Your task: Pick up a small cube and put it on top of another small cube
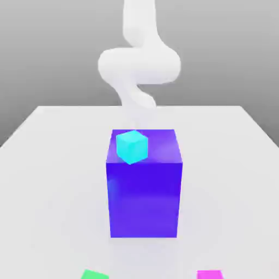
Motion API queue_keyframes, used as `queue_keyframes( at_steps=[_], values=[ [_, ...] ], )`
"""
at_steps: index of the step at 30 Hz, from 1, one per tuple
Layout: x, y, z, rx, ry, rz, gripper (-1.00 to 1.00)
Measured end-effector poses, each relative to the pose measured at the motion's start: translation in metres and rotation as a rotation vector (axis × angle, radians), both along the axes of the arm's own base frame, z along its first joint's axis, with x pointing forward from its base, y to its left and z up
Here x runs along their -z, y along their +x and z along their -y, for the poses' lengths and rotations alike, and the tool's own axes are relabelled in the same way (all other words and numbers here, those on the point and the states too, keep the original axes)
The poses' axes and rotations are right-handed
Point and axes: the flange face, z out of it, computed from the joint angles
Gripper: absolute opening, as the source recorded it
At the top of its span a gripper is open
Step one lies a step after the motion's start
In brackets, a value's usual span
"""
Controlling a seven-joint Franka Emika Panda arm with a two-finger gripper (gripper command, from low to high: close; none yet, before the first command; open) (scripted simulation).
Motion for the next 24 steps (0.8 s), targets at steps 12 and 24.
queue_keyframes(
  at_steps=[12, 24],
  values=[
    [0.169, 0.123, -0.047, 0.007, -0.042, -0.292, 0.00],
    [0.372, 0.166, -0.099, -0.024, -0.034, -0.575, 0.00]
  ],
)
